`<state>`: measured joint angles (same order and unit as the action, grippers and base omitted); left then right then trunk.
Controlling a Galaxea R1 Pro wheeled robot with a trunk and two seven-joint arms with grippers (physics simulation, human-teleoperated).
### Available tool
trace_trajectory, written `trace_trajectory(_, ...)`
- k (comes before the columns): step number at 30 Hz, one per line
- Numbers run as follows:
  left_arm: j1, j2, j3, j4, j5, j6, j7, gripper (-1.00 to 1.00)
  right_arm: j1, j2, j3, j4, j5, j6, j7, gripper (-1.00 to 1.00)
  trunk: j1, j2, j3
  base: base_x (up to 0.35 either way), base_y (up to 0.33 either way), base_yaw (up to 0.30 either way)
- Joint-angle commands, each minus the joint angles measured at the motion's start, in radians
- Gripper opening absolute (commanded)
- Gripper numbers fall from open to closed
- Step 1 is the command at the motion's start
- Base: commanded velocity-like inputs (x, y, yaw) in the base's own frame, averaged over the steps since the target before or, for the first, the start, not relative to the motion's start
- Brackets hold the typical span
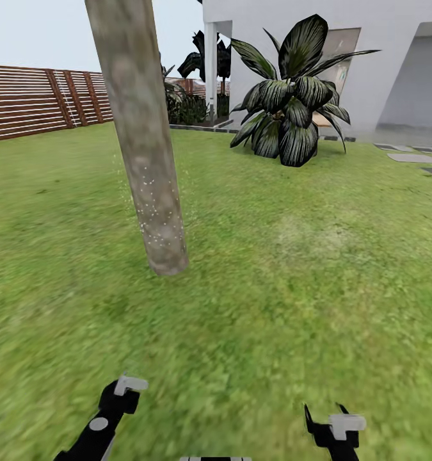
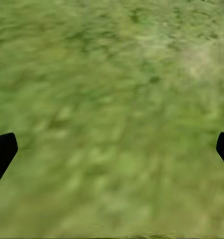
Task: In the garden, pick up the pesticide atomizer on the floor and spray pesticide onto both trees until each tree trunk is fully covered.
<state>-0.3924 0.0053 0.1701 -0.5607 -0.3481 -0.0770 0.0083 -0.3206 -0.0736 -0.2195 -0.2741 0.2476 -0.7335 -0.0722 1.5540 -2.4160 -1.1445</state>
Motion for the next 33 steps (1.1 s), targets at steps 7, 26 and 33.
trace_trajectory(7, 0.084, 0.011, -0.002, 0.039, 0.244, -0.132, 0.052, -1.0, 0.003, 0.006, 0.001, 0.037, -0.002, -0.004, -0.078, 1.0, 0.0, 0.0, 0.0, 0.0, 0.0, 0.0)
trace_trajectory(26, 0.093, 0.013, 0.0, 0.033, 0.245, -0.133, 0.053, -1.0, 0.003, 0.004, -0.003, 0.05, -0.004, -0.005, -0.089, 1.0, 0.0, 0.0, 0.0, 0.0, 0.0, -0.225)
trace_trajectory(33, 0.096, 0.011, -0.002, 0.034, 0.244, -0.133, 0.053, -1.0, 0.002, 0.001, -0.004, 0.052, -0.004, -0.006, -0.09, 1.0, 0.0, 0.0, 0.0, 0.0, 0.0, -0.3)
